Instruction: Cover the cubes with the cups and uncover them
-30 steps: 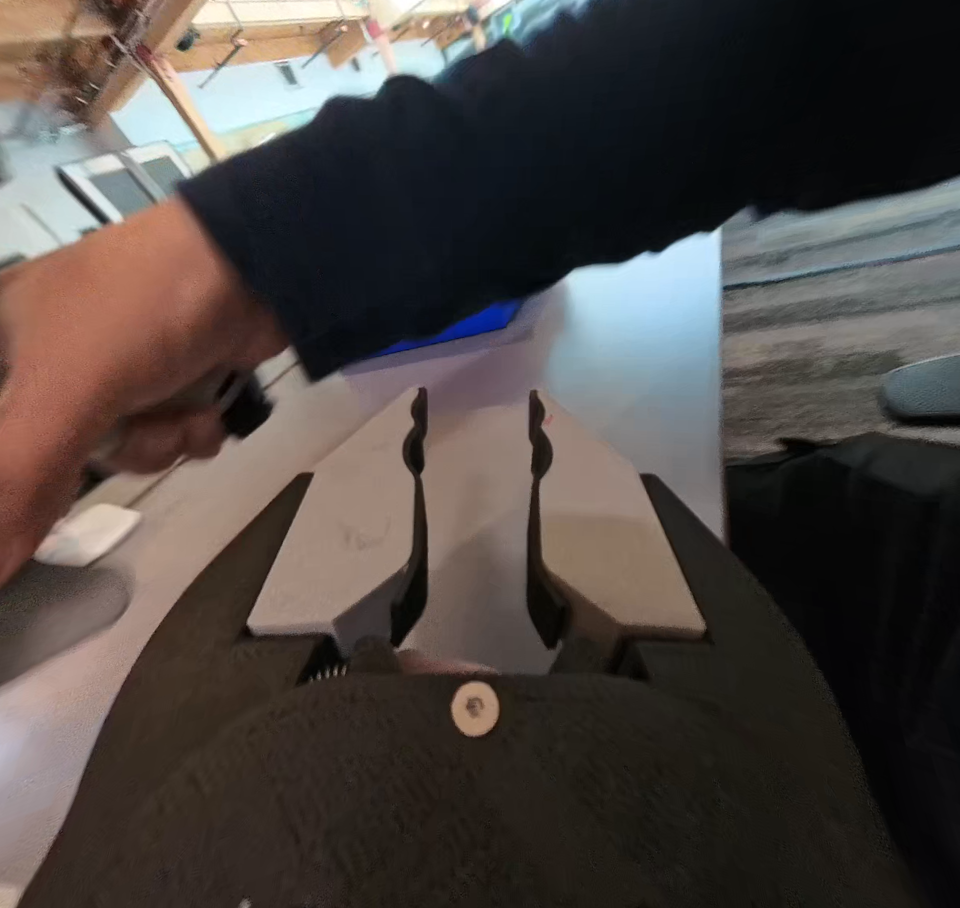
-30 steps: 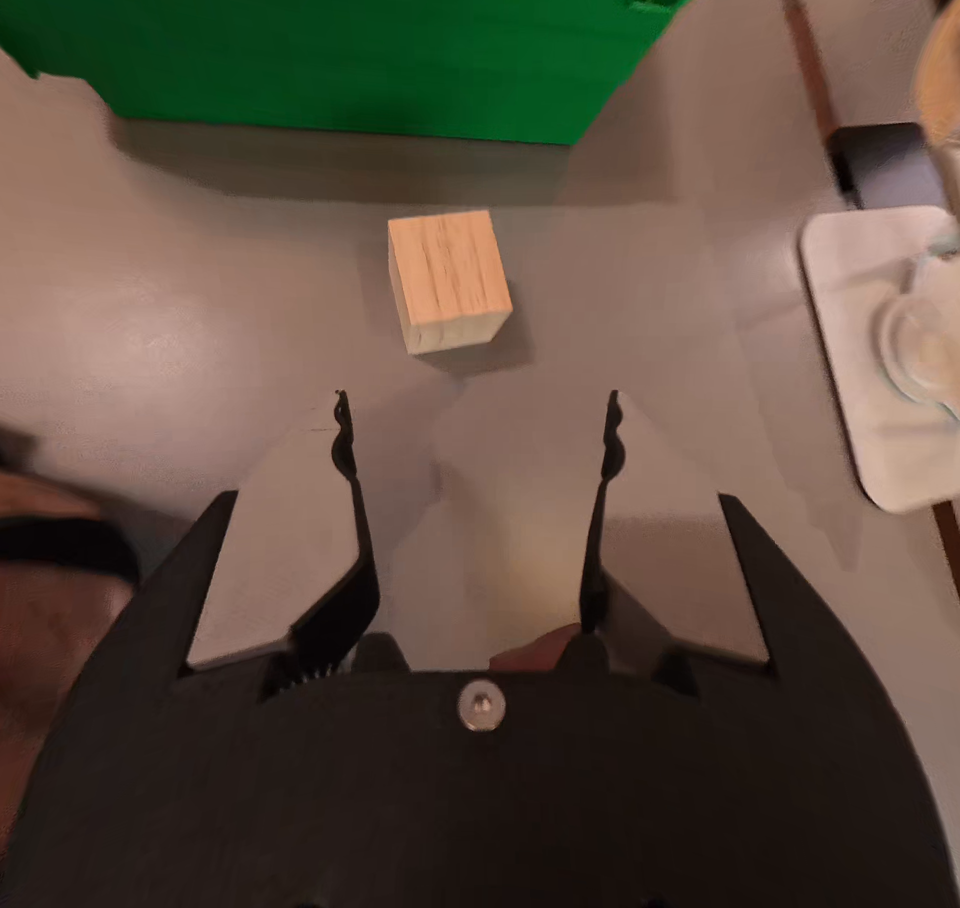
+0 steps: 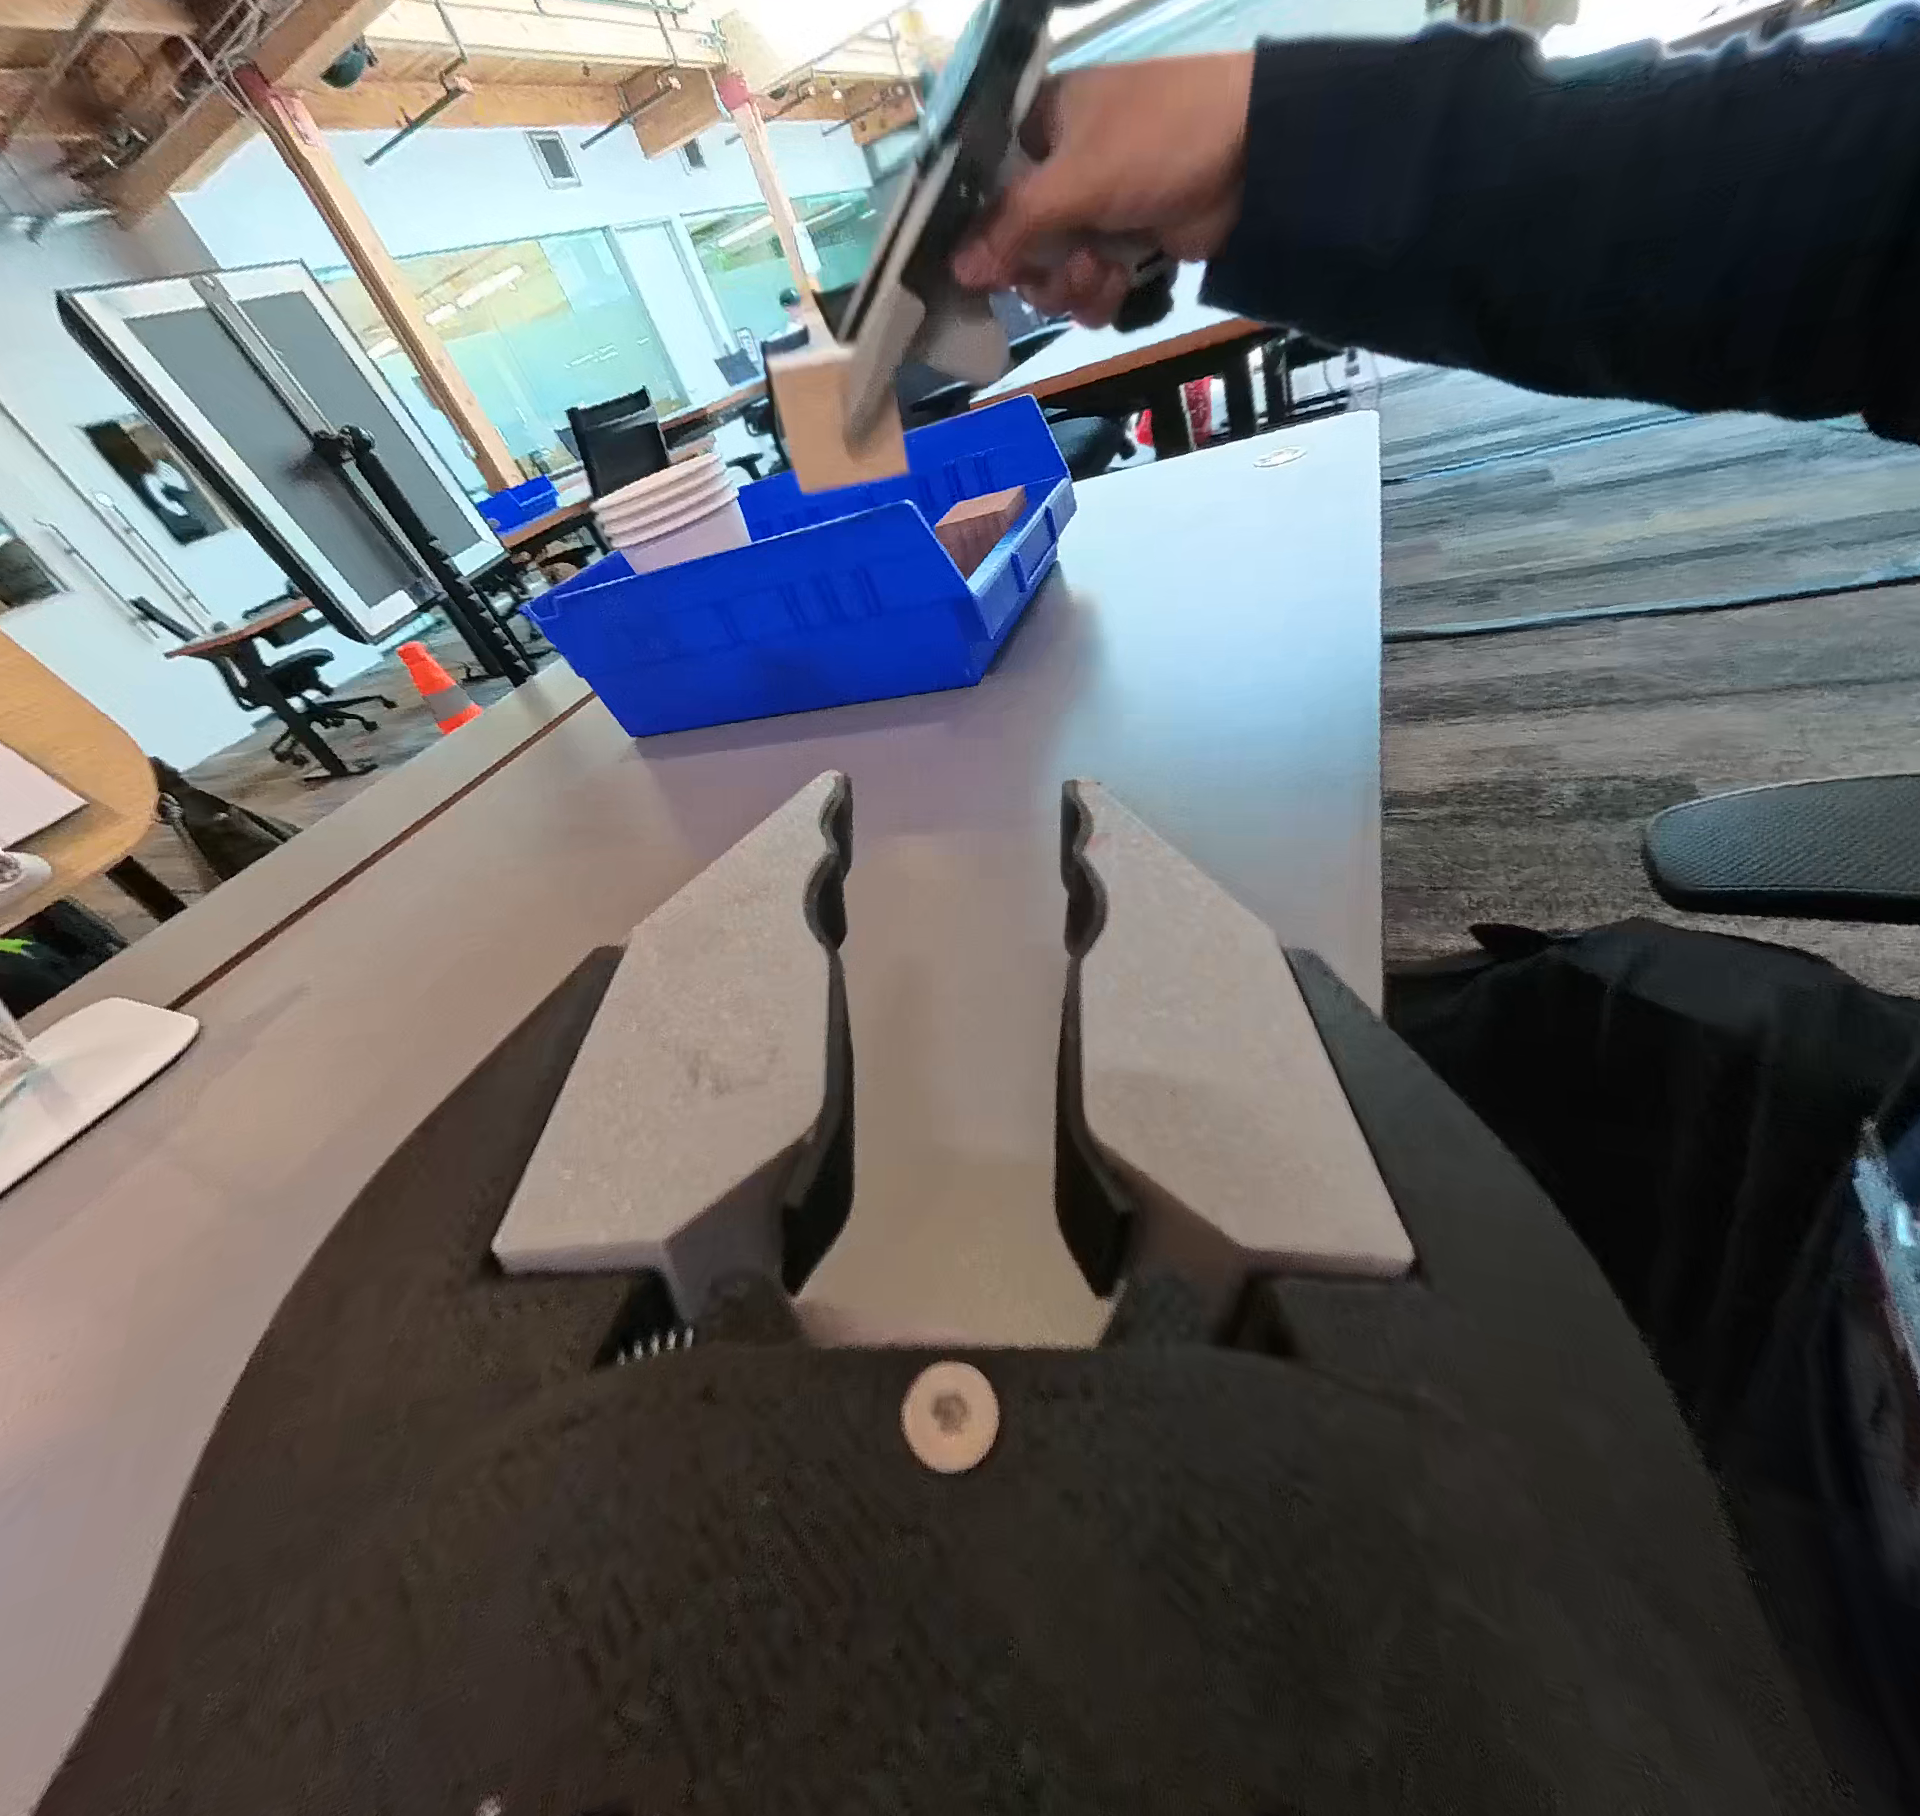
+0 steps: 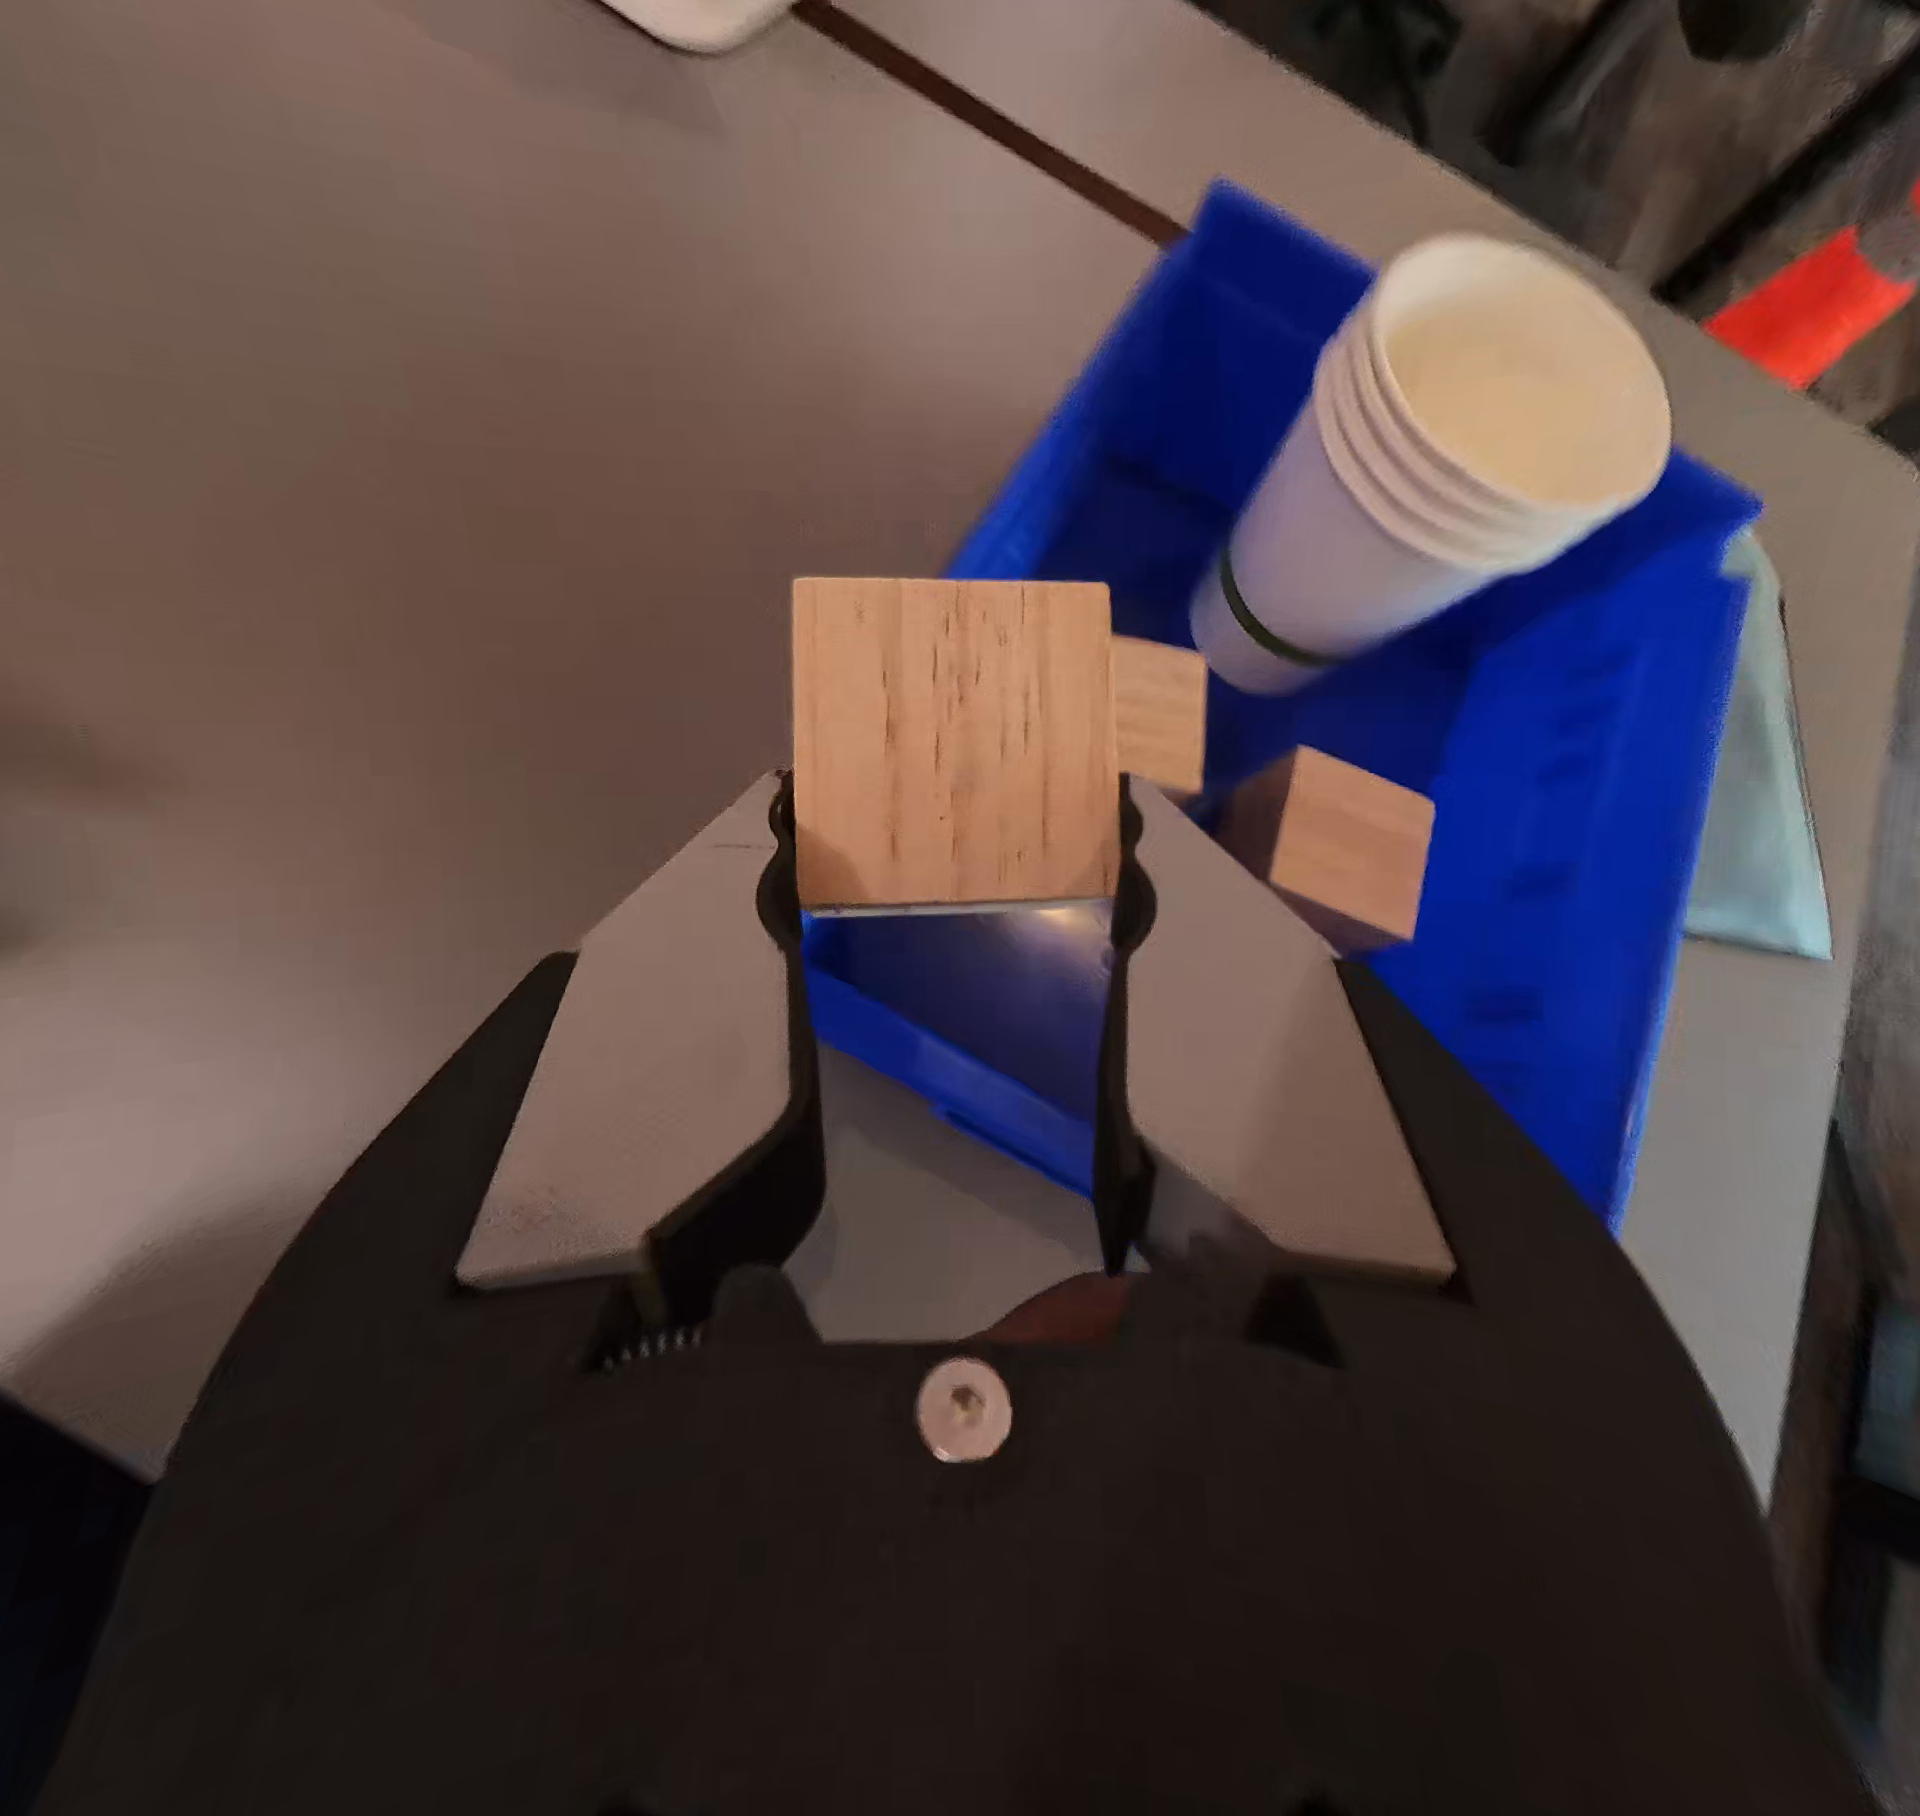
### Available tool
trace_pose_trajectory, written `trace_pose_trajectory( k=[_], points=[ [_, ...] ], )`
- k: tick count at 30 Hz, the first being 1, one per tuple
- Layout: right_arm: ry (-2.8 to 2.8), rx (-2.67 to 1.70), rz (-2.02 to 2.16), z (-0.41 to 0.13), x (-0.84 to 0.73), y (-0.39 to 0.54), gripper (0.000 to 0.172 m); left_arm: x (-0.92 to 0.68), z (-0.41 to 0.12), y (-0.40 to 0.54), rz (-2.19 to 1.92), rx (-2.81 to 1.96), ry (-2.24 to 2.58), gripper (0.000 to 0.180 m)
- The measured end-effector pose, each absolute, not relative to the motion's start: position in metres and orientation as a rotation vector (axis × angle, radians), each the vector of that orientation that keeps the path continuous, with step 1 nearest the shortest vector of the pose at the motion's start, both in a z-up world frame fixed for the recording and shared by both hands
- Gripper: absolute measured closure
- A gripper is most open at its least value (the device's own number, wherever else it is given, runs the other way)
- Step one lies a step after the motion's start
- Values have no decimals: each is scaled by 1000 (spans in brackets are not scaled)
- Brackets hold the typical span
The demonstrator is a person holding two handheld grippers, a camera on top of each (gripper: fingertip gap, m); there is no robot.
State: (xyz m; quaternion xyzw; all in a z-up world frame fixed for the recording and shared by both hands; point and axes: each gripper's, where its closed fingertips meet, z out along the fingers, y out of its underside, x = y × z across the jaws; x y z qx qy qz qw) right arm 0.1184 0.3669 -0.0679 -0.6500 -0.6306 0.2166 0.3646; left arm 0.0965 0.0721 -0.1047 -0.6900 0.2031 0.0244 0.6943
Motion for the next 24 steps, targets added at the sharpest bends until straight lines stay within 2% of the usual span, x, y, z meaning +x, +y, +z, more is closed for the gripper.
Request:
trace_pose_trajectory(
  k=[5, 7, 8, 10, 15, 18, 19, 20, 23, 24],
  points=[
    [-1629, -1822, 439, -136, 122, 407, 115, 81, -100, 73, 201, -1527, 352, 148],
    [-1592, -1830, 467, -146, 119, 410, 116, 63, -104, 69, 237, -1602, 211, 146],
    [-1547, -1821, 492, -143, 121, 410, 111, 52, -113, 63, 266, -1689, 121, 140],
    [-1416, -1780, 592, -129, 128, 405, 112, 35, -128, 38, 316, -1812, -10, 118],
    [-1234, -1610, 992, -102, 148, 347, 92, -32, -121, -72, 561, -1749, -362, 121],
    [-1315, -1567, 969, -115, 132, 314, 66, -81, -127, -125, 633, -1803, -582, 109],
    [-1329, -1562, 884, -122, 123, 315, 66, -99, -128, -136, 674, -1818, -628, 101],
    [-1322, -1562, 788, -128, 114, 320, 67, -115, -128, -140, 715, -1823, -639, 107],
    [-1274, -1619, 592, -142, 91, 342, 79, -162, -148, -142, 769, -1924, -721, 166],
    [-1265, -1648, 565, -146, 85, 346, 76, -174, -160, -146, 786, -1981, -798, 157]
  ],
)
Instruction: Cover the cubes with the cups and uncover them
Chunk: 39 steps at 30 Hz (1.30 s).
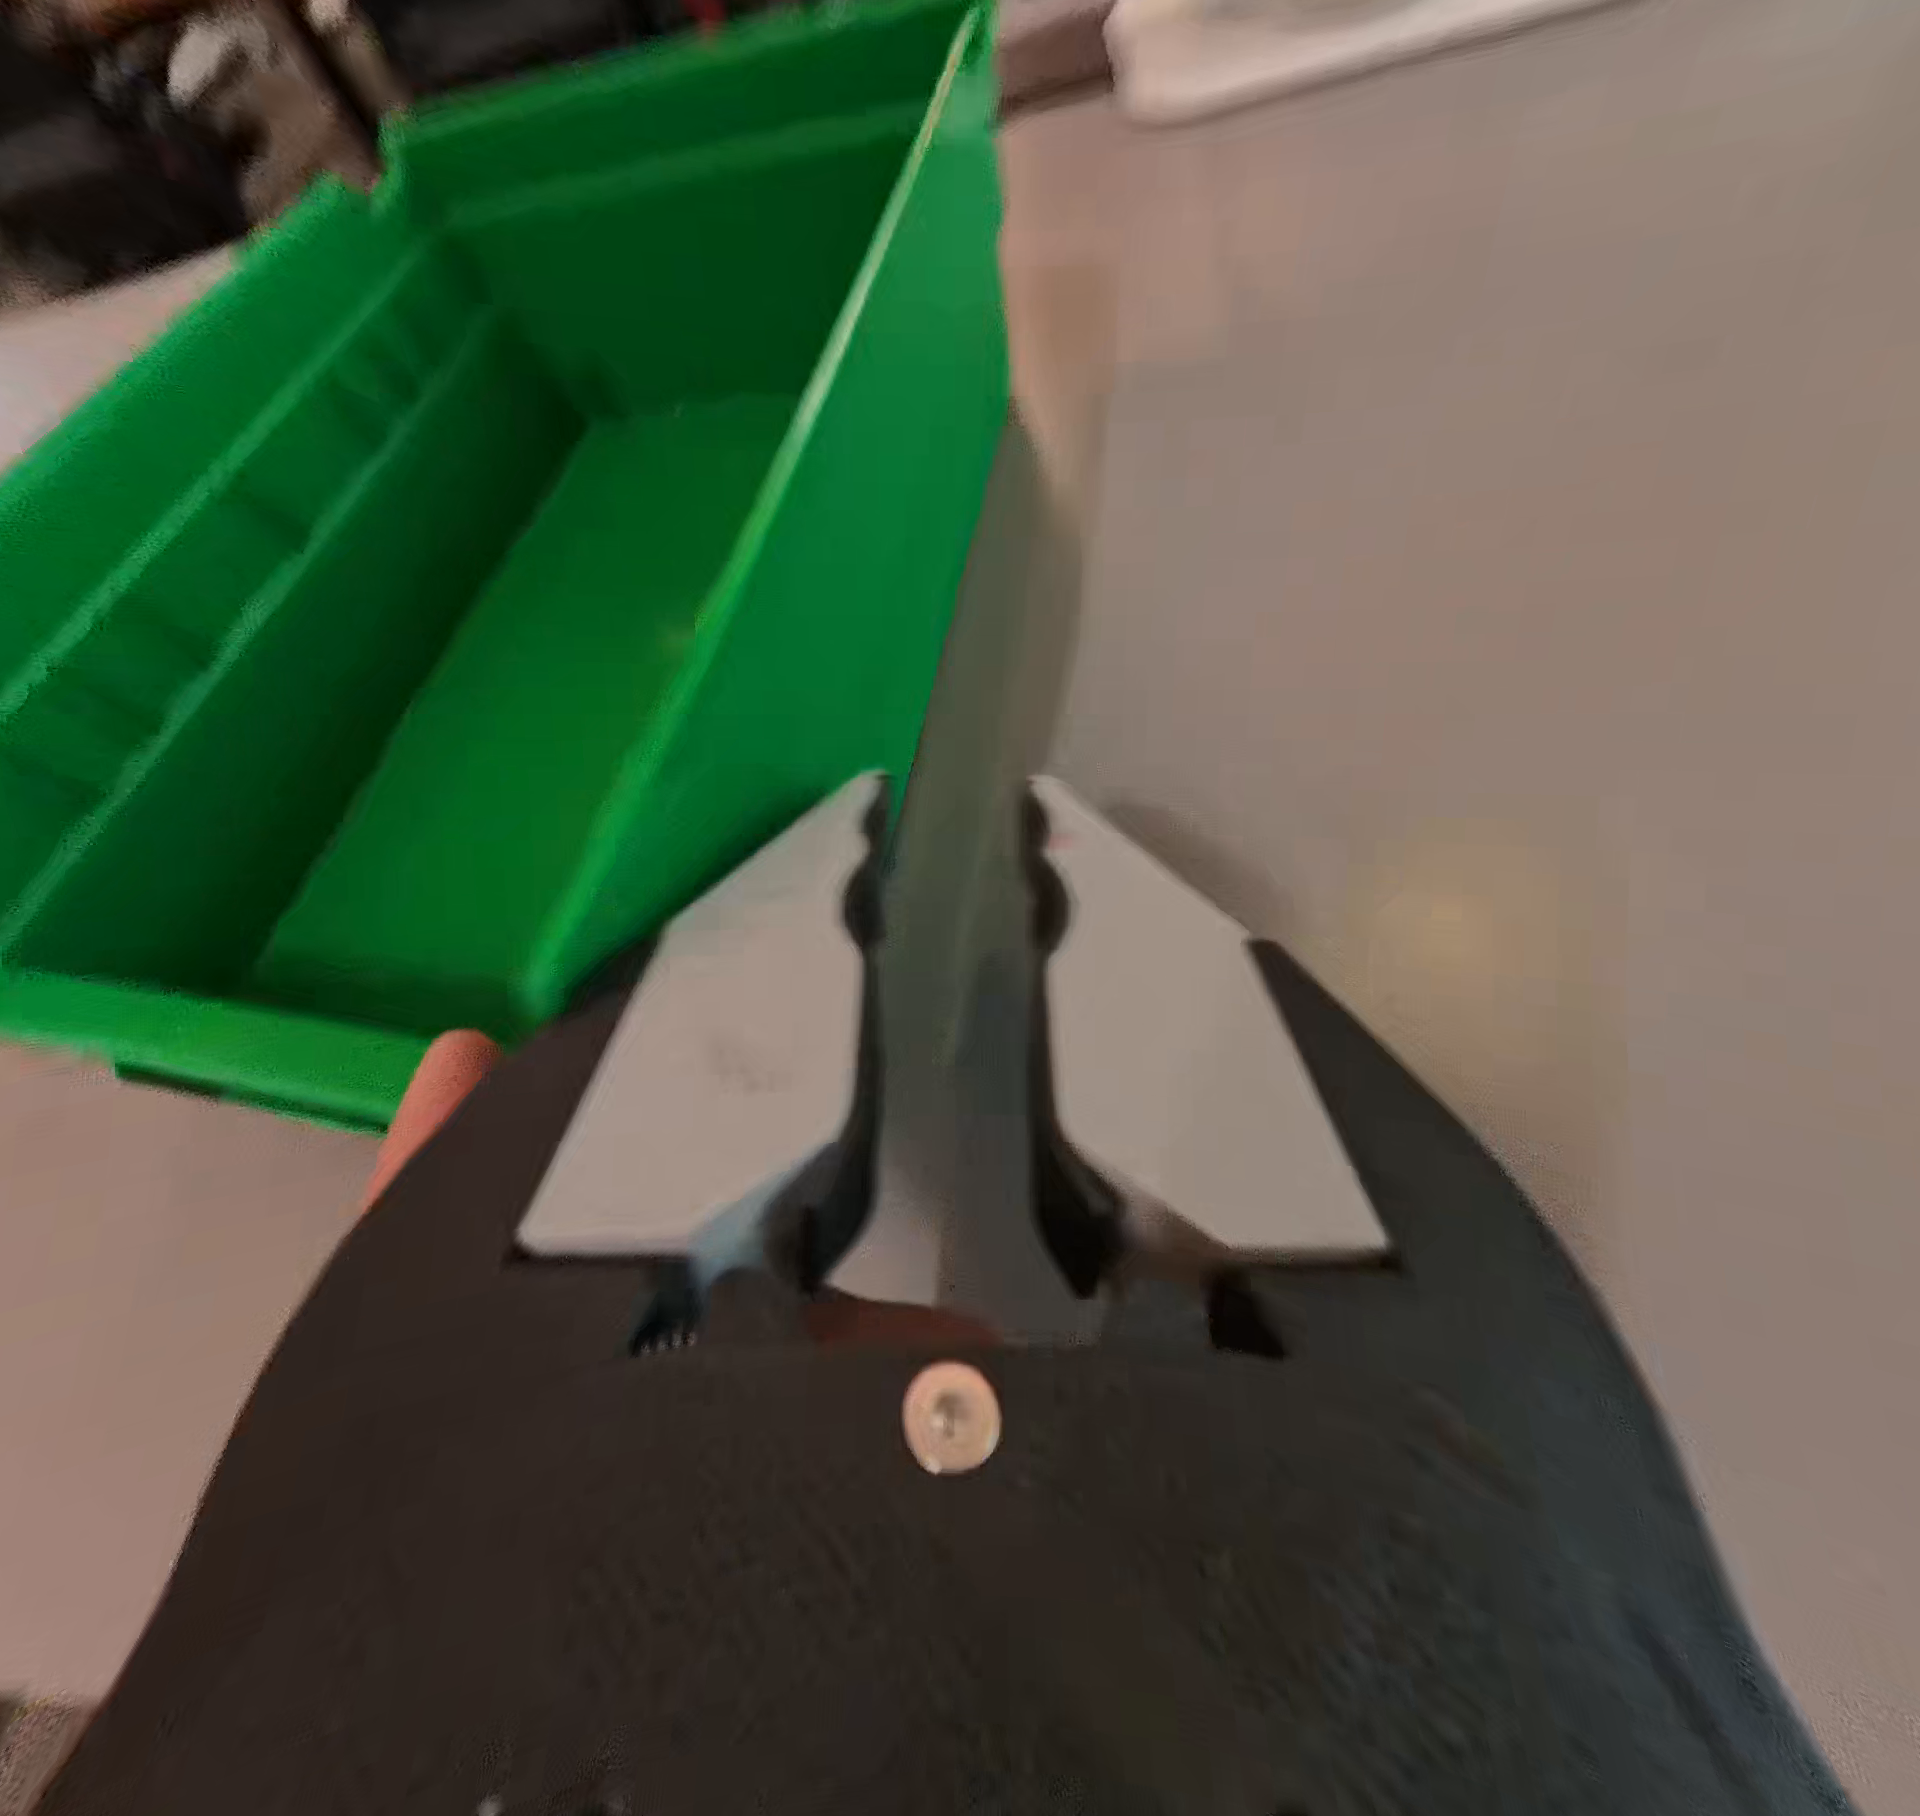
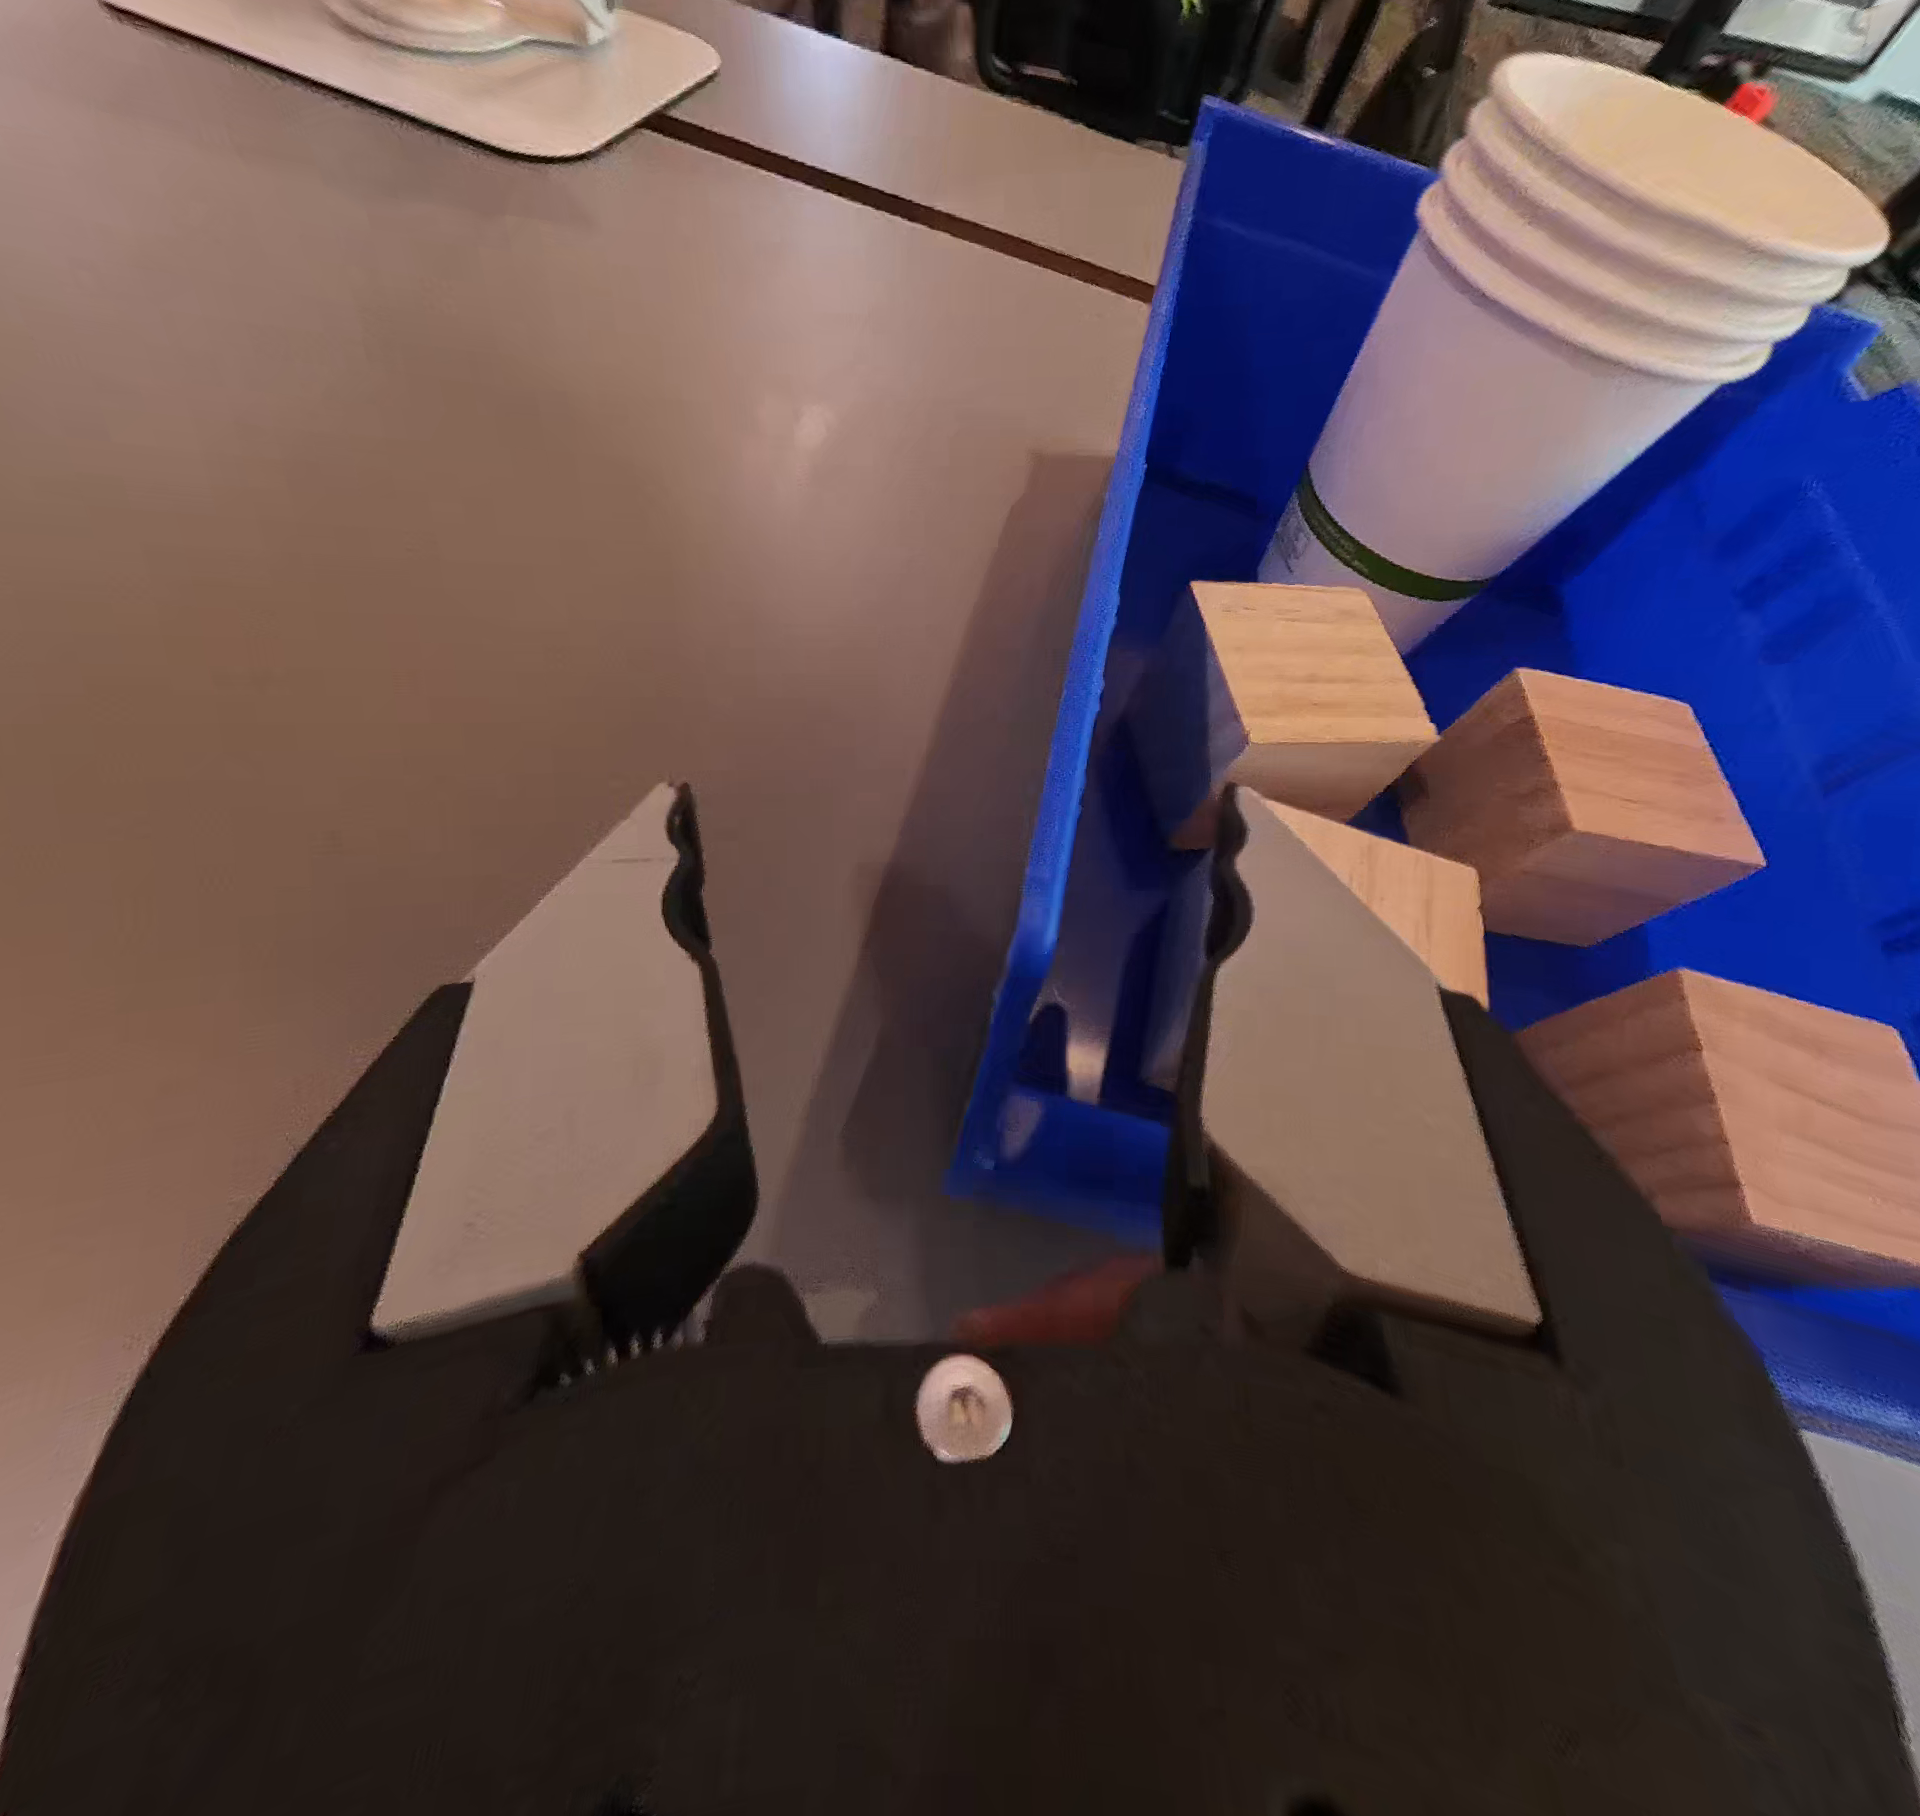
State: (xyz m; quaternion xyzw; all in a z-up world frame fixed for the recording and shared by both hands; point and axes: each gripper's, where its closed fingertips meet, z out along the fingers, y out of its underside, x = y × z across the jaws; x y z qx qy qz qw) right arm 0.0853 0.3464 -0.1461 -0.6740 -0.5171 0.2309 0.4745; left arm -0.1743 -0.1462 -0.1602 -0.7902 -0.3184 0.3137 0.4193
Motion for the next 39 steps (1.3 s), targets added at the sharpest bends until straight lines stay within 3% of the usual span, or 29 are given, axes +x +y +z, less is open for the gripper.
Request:
trace_pose_trajectory(
  k=[2, 4, 6, 10, 13, 14, 15, 16, 17, 20, 27, 31, 34, 39],
  points=[
    [-1268, -1677, 525, -150, 82, 348, 73, -169, -163, -145, 754, -1978, -851, 108],
    [-1295, -1681, 546, -151, 84, 339, 75, -137, -140, -137, 705, -1843, -707, 123],
    [-1312, -1667, 571, -149, 87, 332, 75, -117, -123, -146, 718, -1758, -655, 95],
    [-1300, -1656, 571, -142, 94, 334, 76, -143, -103, -197, 885, -1716, -722, 92],
    [-1322, -1671, 633, -143, 87, 331, 81, -177, -126, -196, 652, -1803, -778, 104],
    [-1344, -1682, 631, -147, 83, 332, 90, -187, -138, -190, 578, -1857, -779, 126],
    [-1342, -1679, 596, -147, 80, 339, 113, -195, -144, -185, 566, -1895, -744, 154],
    [-1305, -1673, 519, -145, 82, 352, 148, -197, -144, -178, 585, -1921, -688, 178],
    [-1293, -1662, 468, -144, 84, 360, 159, -201, -144, -179, 626, -1953, -702, 178],
    [-1270, -1680, 390, -144, 93, 360, 170, -184, -114, -168, 719, -1903, -600, 178],
    [-1413, -1579, 551, -143, 44, 205, 157, -129, -16, -168, 734, -1644, -500, 177],
    [-1542, -1519, 704, -142, -42, 71, 139, -108, 40, -173, 796, -1565, -471, 177],
    [-1693, -1444, 866, -128, -95, -26, 113, -99, 60, -176, 838, -1548, -439, 177],
    [-1741, -1174, 1061, -70, -60, -85, 112, -72, 75, -190, 840, -1546, -372, 178]
  ],
)
